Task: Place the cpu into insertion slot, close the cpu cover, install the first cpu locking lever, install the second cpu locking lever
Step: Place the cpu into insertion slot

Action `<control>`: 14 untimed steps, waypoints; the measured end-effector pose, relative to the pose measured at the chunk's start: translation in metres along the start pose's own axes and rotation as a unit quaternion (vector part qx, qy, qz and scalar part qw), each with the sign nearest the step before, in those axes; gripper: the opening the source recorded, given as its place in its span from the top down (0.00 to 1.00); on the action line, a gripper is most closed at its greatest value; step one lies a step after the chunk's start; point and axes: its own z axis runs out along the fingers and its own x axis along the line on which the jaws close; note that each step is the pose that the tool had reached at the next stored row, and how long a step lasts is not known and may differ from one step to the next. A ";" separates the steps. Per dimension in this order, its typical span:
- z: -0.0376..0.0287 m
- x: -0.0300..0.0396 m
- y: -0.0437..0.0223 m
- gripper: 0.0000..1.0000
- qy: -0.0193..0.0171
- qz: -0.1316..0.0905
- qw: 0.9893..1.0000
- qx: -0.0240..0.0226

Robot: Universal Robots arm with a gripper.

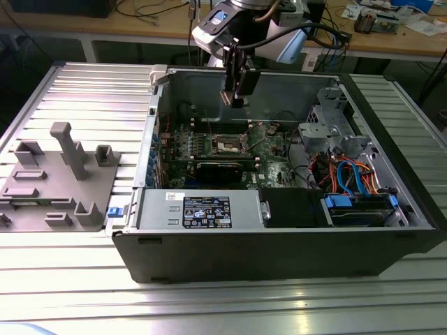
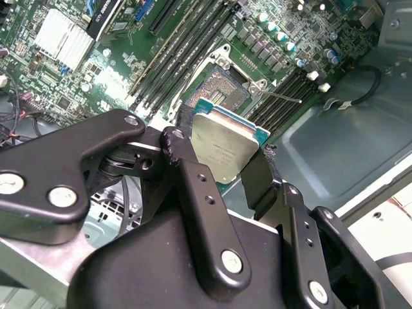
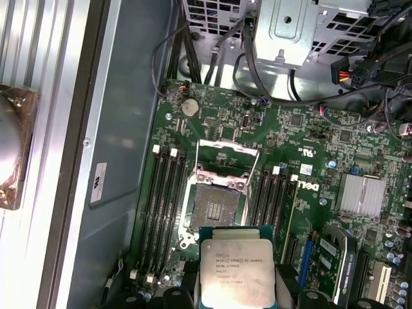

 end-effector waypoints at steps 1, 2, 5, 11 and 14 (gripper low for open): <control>0.0000 0.0000 0.0000 0.46 0.000 0.001 1.000 0.000; 0.0000 0.0000 0.0000 0.46 0.000 0.002 1.000 0.000; 0.0000 0.0000 0.0000 0.46 0.000 0.003 1.000 0.000; 0.0000 0.0000 0.0000 0.46 0.000 0.004 1.000 0.000; 0.0000 0.0000 0.0000 0.46 0.000 0.005 1.000 0.000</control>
